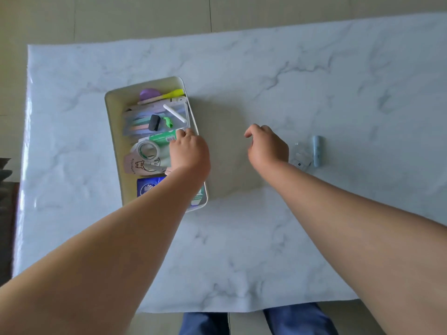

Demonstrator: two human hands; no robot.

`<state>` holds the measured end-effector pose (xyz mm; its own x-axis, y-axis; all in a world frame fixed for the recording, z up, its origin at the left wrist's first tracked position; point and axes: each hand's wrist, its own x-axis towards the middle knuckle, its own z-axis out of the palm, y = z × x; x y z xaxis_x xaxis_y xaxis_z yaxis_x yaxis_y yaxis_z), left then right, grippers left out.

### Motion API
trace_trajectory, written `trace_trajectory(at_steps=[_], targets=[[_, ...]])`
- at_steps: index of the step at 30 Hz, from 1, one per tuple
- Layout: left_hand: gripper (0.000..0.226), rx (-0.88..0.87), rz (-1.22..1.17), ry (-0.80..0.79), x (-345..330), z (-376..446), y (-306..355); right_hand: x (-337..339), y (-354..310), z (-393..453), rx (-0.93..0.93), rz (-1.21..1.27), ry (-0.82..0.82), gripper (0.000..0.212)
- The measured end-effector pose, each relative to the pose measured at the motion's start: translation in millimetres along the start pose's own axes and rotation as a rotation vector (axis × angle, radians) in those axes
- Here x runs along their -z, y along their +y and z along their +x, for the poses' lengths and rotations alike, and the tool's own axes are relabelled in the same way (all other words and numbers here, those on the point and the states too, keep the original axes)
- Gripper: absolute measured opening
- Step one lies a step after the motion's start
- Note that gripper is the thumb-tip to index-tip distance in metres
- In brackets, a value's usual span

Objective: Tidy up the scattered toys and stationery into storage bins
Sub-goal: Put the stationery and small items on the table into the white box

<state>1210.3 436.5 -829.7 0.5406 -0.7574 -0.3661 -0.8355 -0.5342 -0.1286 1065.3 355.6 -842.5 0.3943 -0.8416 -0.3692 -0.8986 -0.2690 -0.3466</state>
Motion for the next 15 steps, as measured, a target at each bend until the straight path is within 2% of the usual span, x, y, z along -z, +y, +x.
trace_trajectory(at_steps=[8,13,15], targets=[[0.032,-0.079,-0.048,0.023,7.2,-17.7,109.6,35.8,93.2,1.9,-0.078,-0.056,0.030,0.039],[0.032,-0.134,-0.017,0.028,9.7,-31.1,151.1,40.7,140.2,3.2,-0.159,-0.053,0.049,0.035],[0.034,-0.092,-0.042,0.024,12.2,-37.9,163.7,38.6,152.8,5.0,-0.194,-0.050,0.070,0.032]])
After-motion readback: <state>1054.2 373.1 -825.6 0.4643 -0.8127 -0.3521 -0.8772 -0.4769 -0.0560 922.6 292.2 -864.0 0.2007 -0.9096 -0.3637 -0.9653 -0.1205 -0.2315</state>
